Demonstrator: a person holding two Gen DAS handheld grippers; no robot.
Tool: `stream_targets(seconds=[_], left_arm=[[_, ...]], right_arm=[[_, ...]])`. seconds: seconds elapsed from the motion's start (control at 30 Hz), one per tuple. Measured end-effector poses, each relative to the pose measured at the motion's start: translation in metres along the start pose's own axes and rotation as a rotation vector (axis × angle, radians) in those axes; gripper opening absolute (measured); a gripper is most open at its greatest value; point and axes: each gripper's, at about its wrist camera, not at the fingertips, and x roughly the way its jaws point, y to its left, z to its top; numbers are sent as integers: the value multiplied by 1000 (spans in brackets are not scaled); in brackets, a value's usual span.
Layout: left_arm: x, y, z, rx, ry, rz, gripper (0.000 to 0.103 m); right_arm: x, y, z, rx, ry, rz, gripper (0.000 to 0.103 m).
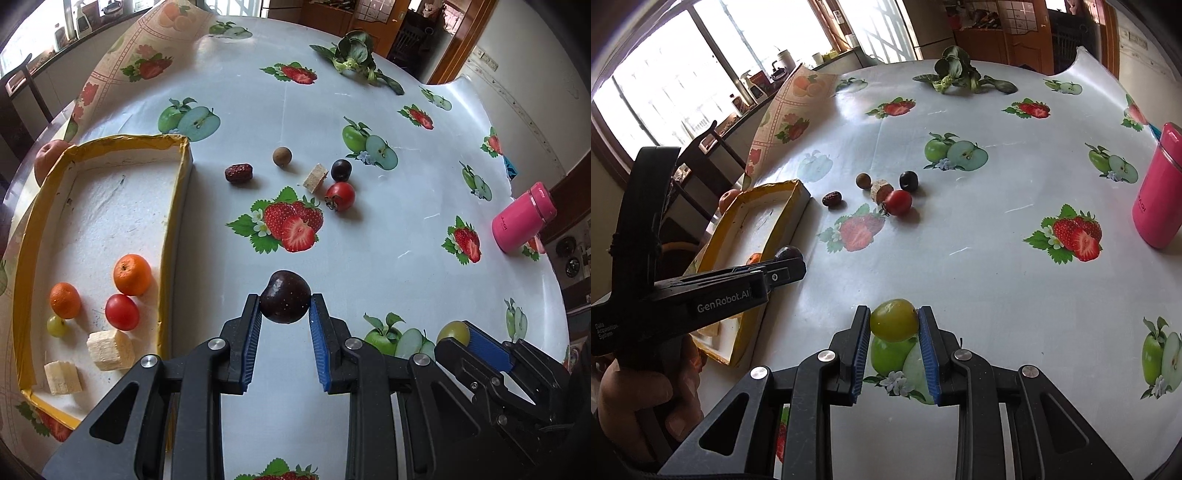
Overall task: Organize fruits
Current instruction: 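Carry the plum in the left tool to the tray while the right tool carries the grape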
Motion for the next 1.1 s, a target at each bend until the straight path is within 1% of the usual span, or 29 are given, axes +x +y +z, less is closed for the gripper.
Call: stream_targets(seconds=[0.2,0.47,1.1], left_arm=[[-16,18,-6,-19,-25,22,24],[-24,39,-11,-48,-31,37,24],[-30,73,-16,-83,-34,66,24]], right_arm=[[0,26,-1,-45,1,21,27],[0,54,-3,-92,7,34,27],[10,87,-1,-143,29,55,27]])
